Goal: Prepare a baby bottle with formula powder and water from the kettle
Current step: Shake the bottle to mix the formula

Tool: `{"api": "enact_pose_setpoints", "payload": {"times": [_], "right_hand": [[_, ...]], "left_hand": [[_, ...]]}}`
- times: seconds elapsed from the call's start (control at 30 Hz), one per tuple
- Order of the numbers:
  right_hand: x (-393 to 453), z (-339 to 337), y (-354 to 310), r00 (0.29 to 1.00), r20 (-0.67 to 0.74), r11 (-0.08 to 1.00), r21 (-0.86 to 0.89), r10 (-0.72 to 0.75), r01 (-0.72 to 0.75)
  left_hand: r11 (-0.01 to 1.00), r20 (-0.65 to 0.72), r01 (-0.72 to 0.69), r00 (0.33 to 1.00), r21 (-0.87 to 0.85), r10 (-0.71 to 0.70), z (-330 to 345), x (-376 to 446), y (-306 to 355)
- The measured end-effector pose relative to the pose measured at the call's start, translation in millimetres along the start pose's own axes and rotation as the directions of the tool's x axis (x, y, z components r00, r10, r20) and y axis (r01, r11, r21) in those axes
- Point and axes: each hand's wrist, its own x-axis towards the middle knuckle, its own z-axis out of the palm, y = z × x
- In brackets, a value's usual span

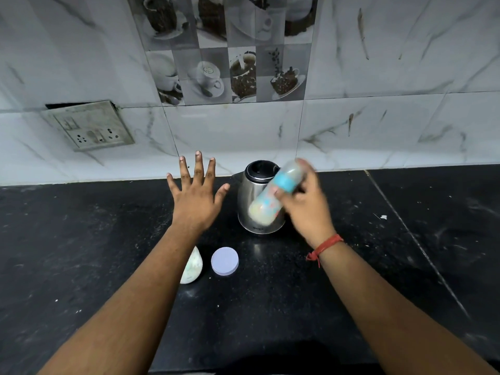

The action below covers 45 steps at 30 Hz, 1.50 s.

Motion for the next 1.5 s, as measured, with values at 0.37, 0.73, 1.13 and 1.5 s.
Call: {"api": "enact_pose_setpoints", "payload": {"times": [0.37, 0.73, 1.13, 1.5], "right_hand": [[15, -12, -6, 0.983, -0.148, 0.953, 0.297, 0.105, -0.057], [18, -13, -12, 0.936, -0.342, 0.934, 0.355, 0.083, 0.047], [0, -4, -7, 0.998, -0.032, 0.996, 0.074, 0.056, -0.053], [5, -14, -11, 0.991, 0.113, 0.997, 0.035, 0.071, -0.076]], "left_hand": [[1.000, 0.005, -0.001, 1.000, -0.004, 0.001, 6, -2, 3], [1.000, 0.010, 0.006, 1.000, -0.003, -0.006, 6, -5, 3], [1.000, 0.025, 0.003, 1.000, 0.006, -0.003, 7, -4, 4], [1.000, 0.014, -0.005, 1.000, 0.000, 0.005, 4, -2, 6]]}}
